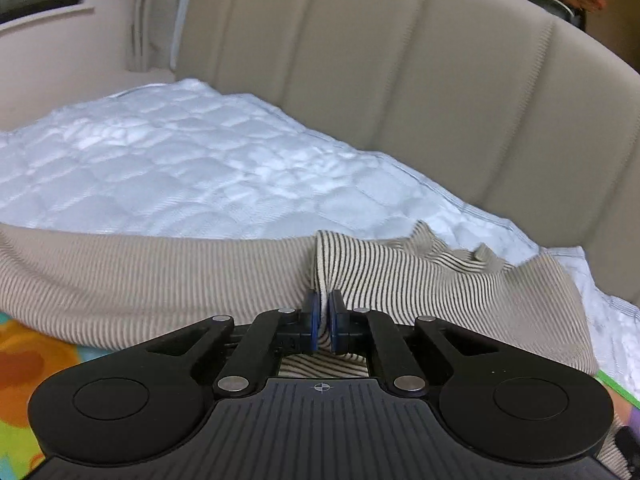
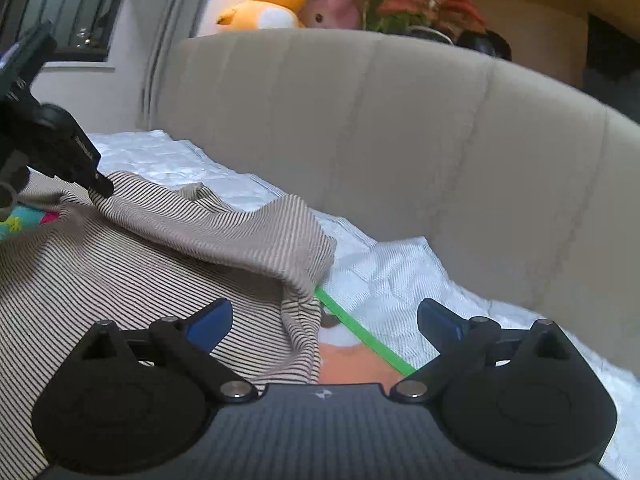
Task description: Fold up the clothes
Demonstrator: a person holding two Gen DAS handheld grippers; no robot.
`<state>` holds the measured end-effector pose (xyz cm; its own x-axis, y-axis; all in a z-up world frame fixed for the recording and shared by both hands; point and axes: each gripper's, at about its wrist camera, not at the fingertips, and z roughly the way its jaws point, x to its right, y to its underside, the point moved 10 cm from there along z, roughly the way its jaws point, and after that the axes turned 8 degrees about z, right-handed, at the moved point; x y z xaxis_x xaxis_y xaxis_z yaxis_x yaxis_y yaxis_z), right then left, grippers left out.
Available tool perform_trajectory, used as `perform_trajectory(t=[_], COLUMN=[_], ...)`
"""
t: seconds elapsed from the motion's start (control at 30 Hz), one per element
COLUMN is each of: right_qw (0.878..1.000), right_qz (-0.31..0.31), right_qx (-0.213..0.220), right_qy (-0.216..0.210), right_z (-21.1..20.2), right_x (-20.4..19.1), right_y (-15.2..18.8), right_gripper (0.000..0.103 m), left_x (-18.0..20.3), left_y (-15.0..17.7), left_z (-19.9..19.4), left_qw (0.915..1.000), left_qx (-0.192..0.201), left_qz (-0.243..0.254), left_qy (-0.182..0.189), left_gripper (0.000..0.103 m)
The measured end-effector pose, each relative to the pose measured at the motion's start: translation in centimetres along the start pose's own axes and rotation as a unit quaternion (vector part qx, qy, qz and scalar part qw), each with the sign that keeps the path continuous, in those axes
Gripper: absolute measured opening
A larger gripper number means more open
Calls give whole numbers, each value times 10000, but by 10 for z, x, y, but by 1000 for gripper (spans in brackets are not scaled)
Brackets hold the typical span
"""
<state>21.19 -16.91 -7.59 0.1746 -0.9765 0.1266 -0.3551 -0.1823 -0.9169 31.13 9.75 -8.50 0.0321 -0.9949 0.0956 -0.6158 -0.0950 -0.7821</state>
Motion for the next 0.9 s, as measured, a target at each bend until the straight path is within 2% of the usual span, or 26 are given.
perform_trajectory(t=[0.1,0.23,0.33,0.4,0.43,0.47,0.5,0.57,0.63,0.67,0.73,0.87,0.9], right_qw=[9999,9988,9928,9824,9733,9619,9548,9448,9232,9225,9291,9289,9294], right_qz=[-2,214,981,1426,1738,2112,2368,2711,3069,3069,2905,3062,3111], right_qx=[151,429,343,53,-169,-380,-605,-1091,-1776,-1774,-1671,-1429,-1322], right_qy=[-1,-16,-589,-1206,-1491,-1694,-1691,-1482,-1484,-1526,-1560,-1519,-1478], right_z=[-5,-14,-7,12,26,44,64,104,138,144,137,99,86], right_x=[-7,-18,-29,-41,-45,-46,-45,-42,-43,-44,-46,-30,-24], right_y=[-12,-44,-80,-97,-100,-100,-92,-67,-32,-25,-29,-41,-44], right_gripper=[99,102,103,103,102,101,99,97,97,98,100,99,101], left_x=[-5,-13,-29,-47,-57,-69,-81,-108,-132,-143,-162,-190,-195], left_y=[1,4,5,5,5,6,7,14,23,27,34,49,51], left_z=[9,3,-19,-37,-45,-52,-57,-63,-66,-67,-67,-63,-62], left_qw=[9996,9998,9992,9983,9977,9966,9950,9897,9826,9786,9718,9475,9415], left_qx=[-112,-201,-191,-170,-161,-165,-201,-311,-389,-420,-418,-314,-247], left_qz=[242,-67,-352,-551,-659,-798,-969,-1398,-1816,-2013,-2310,-3157,-3332], left_qy=[-52,5,66,88,96,98,102,68,-32,-88,-226,-412,-438], left_gripper=[9,22,30,46,49,56,59,67,71,72,74,75,79])
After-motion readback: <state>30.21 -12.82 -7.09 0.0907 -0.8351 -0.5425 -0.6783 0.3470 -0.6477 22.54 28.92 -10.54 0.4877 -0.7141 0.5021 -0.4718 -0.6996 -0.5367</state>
